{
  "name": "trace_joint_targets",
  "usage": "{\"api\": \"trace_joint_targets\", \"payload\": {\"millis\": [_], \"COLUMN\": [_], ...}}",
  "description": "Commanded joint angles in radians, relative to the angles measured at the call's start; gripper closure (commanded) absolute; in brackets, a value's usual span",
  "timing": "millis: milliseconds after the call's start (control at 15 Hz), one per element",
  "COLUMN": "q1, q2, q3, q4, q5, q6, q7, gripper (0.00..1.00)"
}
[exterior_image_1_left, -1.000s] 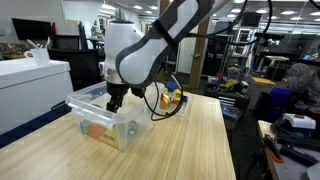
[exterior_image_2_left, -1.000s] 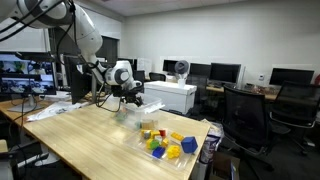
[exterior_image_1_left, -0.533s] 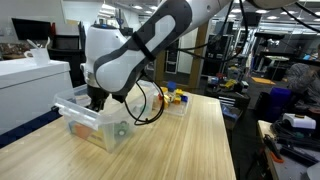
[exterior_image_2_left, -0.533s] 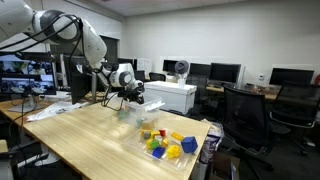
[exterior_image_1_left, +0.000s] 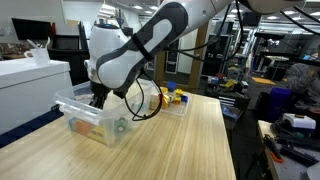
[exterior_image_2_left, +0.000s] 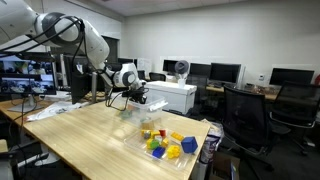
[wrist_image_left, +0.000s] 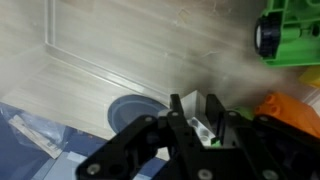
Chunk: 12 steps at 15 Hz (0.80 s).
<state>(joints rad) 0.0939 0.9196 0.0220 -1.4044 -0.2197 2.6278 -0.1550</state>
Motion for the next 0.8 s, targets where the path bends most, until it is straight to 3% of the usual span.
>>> {"api": "trace_joint_targets", "payload": {"millis": [0, 333, 400, 533, 733], "q1": [-0.026, -0.032, -0.029, -0.032, -0.033], "q2": [-0.021, -0.088, -0.109, -0.133, -0.176], "q3": [0.000, -0.006, -0.010, 0.002, 0.027], "q4": [-0.037, -0.137, -0.168, -0.202, -0.275], "q5": [0.005, -0.013, -0.018, -0.014, -0.017], "q6": [0.029, 0.086, 0.104, 0.108, 0.115], "q7": [-0.031, -0.039, -0.043, -0.063, -0.111], "gripper": [0.98, 1.00, 0.74, 0.66, 0.38]}}
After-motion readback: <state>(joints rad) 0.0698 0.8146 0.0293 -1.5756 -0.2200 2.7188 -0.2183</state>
